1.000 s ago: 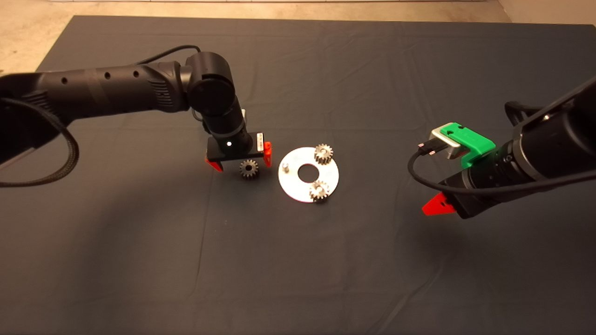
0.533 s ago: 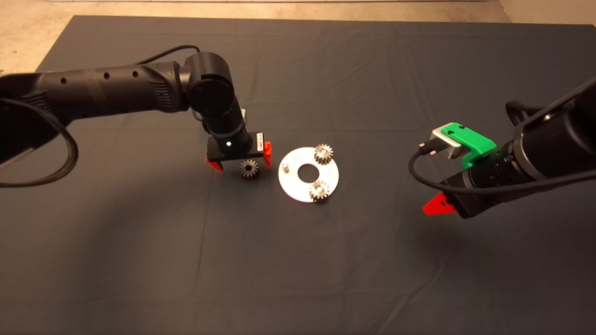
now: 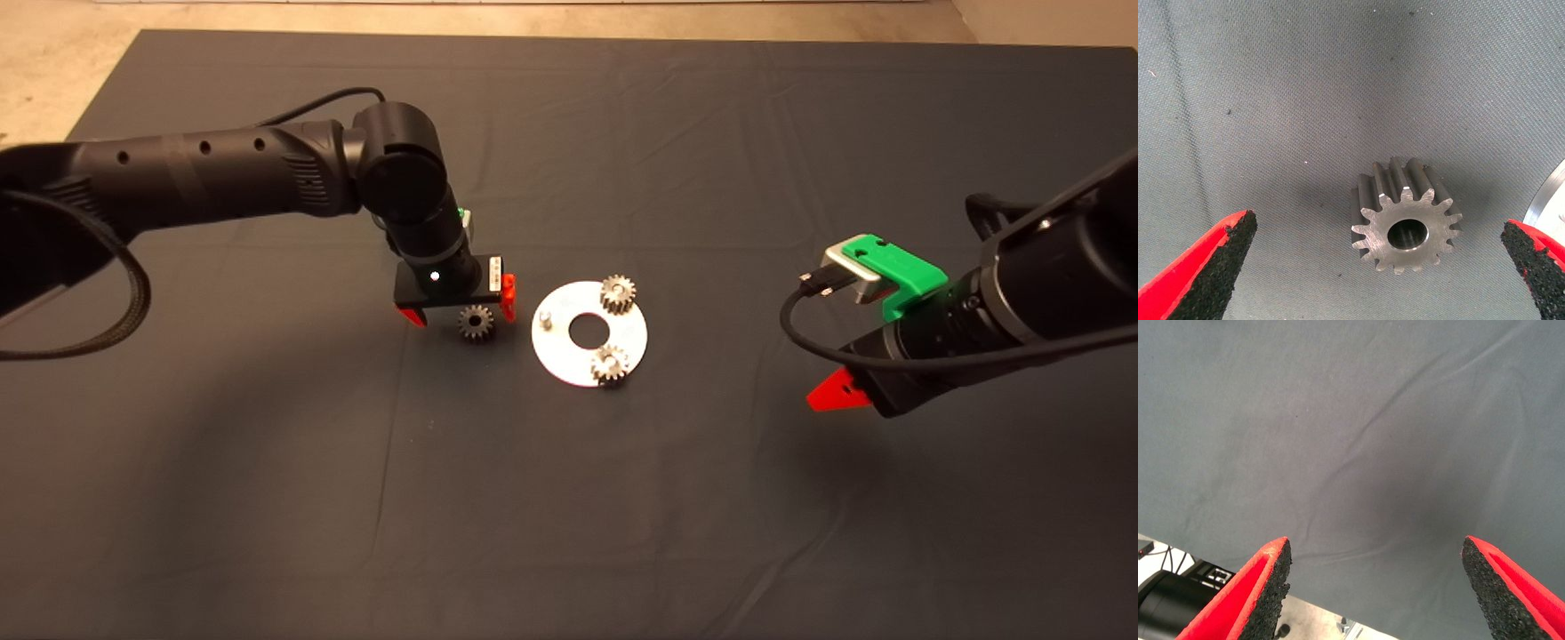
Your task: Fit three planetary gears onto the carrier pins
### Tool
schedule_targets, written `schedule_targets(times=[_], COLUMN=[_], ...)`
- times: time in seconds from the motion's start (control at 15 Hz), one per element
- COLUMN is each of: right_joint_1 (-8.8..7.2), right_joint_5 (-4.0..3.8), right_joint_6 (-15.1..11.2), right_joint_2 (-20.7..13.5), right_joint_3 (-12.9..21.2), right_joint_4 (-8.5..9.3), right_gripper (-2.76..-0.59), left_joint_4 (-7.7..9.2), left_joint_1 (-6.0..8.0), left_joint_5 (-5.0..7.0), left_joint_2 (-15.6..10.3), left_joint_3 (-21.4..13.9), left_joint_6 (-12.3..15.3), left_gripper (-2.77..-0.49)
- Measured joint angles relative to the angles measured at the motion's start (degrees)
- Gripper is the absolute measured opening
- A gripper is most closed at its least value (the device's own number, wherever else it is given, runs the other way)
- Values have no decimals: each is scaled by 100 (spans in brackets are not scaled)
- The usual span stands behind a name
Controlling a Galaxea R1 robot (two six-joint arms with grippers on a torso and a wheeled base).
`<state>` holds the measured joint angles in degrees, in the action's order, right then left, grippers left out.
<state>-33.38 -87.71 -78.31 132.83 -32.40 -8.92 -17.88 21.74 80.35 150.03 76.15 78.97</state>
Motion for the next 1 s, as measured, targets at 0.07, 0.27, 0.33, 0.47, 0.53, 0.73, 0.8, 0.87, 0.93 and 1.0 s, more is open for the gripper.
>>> schedule_targets(times=[0.07,0.27,0.33,0.47,0.53,0.73,0.8,0.87,0.93,1.0], right_joint_1=[0,0,0,0,2,1,0,0,0,0], right_joint_5=[0,0,0,-2,0,0,-2,0,0,1], right_joint_6=[0,0,0,0,0,0,0,0,0,0], right_joint_2=[-2,-2,-2,-15,-15,-13,-15,-15,-15,-15], right_joint_3=[0,0,0,0,0,0,0,0,0,0], right_joint_4=[0,0,0,0,0,2,2,2,2,2], right_gripper=[-147,-147,-147,-147,-147,-147,-147,-147,-147,-147], left_joint_4=[0,0,-2,0,-5,0,-2,0,0,0], left_joint_1=[0,0,-13,-73,-115,-193,-189,-190,-190,-189], left_joint_5=[0,0,-2,-2,-2,0,-2,-3,-13,-37], left_joint_2=[0,11,11,13,13,33,50,74,90,91], left_joint_3=[0,39,74,193,236,247,247,245,245,245], left_joint_6=[0,0,-2,-2,-2,-3,-48,-76,-87,-87], left_gripper=[-58,-74,-74,-74,-74,-88,-88,-88,-89,-101])
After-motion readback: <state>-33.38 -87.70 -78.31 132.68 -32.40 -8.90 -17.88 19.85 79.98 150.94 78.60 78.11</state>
